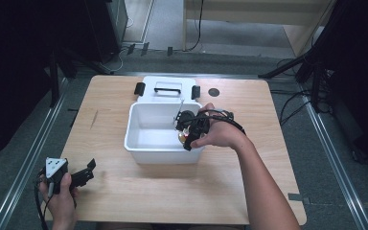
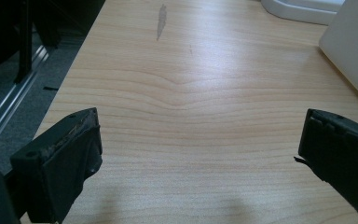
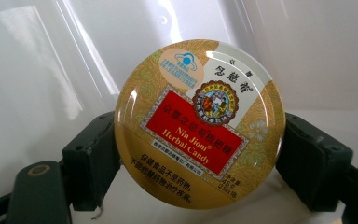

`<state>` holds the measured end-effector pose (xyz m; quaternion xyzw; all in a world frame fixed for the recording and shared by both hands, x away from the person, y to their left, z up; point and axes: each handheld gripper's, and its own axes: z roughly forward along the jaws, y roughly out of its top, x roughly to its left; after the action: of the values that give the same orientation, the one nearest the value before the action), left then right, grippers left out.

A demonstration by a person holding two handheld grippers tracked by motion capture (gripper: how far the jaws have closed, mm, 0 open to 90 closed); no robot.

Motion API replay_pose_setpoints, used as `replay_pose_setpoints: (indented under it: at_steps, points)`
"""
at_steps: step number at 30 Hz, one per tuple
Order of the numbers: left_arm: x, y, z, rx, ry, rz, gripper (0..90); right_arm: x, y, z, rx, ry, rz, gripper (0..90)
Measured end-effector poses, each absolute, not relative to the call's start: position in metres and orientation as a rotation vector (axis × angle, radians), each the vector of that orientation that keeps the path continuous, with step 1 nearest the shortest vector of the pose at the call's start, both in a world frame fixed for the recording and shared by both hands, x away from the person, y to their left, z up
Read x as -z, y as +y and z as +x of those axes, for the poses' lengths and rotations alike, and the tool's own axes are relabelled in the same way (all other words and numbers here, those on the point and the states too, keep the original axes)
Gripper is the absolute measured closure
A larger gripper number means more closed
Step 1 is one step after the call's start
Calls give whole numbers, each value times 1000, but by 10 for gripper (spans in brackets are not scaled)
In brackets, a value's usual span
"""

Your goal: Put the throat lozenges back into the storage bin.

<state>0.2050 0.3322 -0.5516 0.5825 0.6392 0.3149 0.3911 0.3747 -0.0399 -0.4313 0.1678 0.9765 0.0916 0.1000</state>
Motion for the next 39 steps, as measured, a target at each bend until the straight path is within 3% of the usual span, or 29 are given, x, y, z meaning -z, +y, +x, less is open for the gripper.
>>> replay_pose_setpoints:
  at_steps: [39]
  points:
    - [552,332,206,-797,1623,1483,0,438,-35,382,-237,2929,568,194]
